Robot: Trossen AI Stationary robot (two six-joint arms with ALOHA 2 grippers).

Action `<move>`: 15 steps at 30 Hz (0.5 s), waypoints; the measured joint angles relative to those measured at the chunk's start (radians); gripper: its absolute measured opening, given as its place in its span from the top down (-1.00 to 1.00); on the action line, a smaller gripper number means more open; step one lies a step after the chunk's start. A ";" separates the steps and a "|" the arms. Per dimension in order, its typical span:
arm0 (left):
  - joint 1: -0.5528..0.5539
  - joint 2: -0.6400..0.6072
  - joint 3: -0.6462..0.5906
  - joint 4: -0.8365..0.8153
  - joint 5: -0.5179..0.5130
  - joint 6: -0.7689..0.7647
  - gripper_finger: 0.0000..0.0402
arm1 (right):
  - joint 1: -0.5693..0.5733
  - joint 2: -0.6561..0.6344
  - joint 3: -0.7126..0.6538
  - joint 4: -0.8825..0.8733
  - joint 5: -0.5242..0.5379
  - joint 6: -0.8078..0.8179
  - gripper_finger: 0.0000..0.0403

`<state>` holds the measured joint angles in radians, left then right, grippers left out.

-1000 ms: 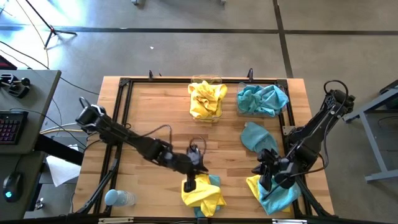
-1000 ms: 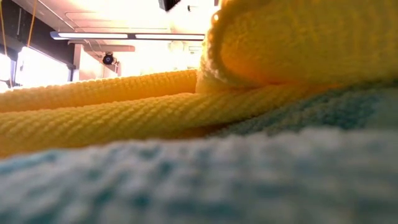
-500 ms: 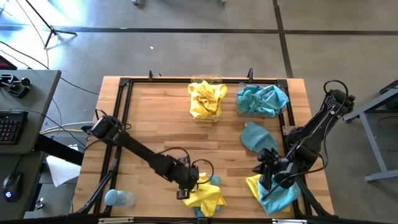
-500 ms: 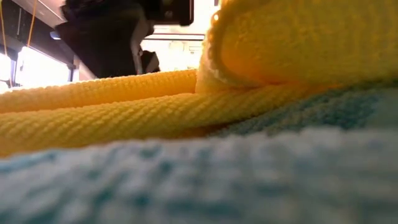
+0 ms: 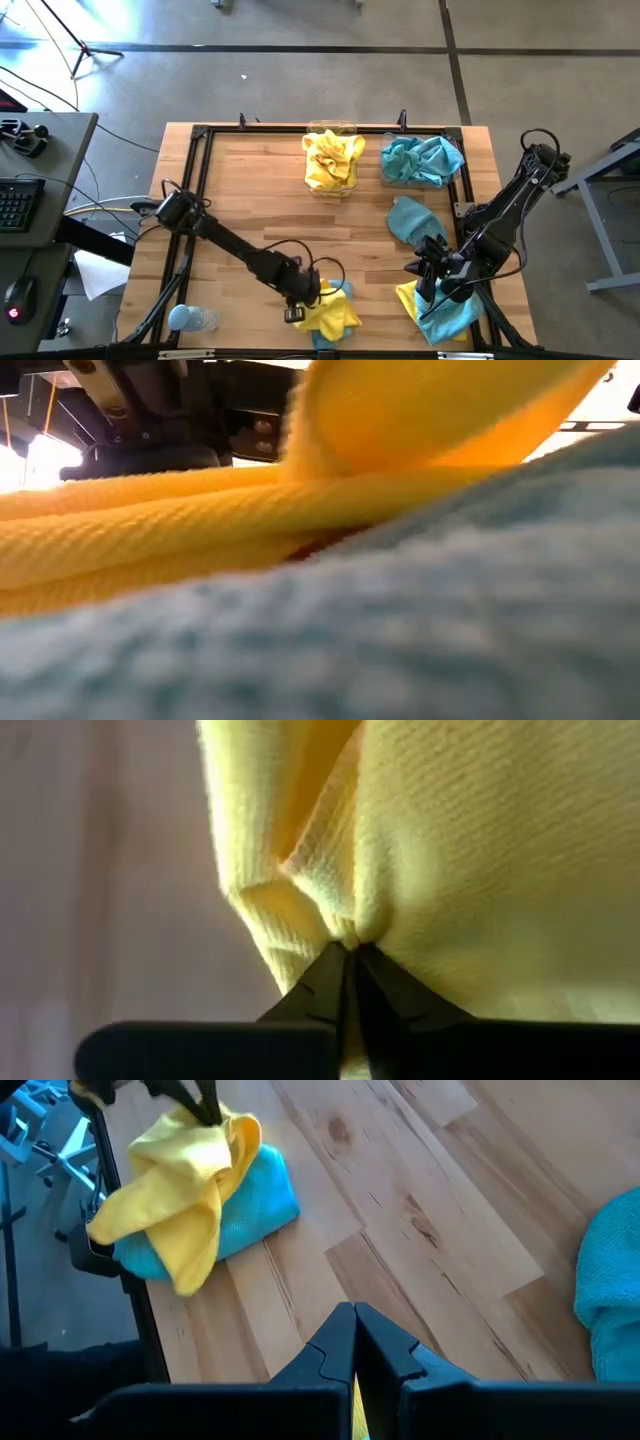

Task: Sort microfiber towel by color & place in baskets
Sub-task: Put the yellow towel into the left transparent bin

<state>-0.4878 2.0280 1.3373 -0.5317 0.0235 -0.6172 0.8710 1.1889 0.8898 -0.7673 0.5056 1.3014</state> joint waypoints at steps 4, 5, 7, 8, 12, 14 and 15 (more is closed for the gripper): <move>0.027 -0.127 -0.002 -0.058 -0.036 0.026 0.99 | 0.000 0.000 0.000 -0.002 0.001 0.000 1.00; 0.033 -0.173 0.000 -0.076 -0.062 0.030 0.99 | 0.000 0.000 0.000 -0.003 0.004 0.000 1.00; 0.047 -0.258 -0.001 -0.099 -0.111 0.053 1.00 | 0.000 0.000 0.000 -0.003 0.020 0.000 1.00; 0.054 -0.303 -0.001 -0.096 -0.140 0.069 1.00 | 0.000 0.000 0.000 -0.003 0.027 0.000 1.00; 0.086 -0.488 0.000 -0.091 -0.274 0.126 1.00 | 0.000 0.000 0.000 -0.005 0.077 0.000 1.00; 0.111 -0.562 0.000 -0.087 -0.327 0.161 1.00 | -0.001 0.000 0.000 -0.005 0.103 0.000 1.00; 0.125 -0.596 0.000 -0.081 -0.348 0.181 1.00 | -0.001 0.000 0.000 -0.006 0.117 0.000 1.00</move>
<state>-0.3625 1.4319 1.3371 -0.6124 -0.3241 -0.4363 0.8703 1.1892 0.8898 -0.7737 0.6227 1.3010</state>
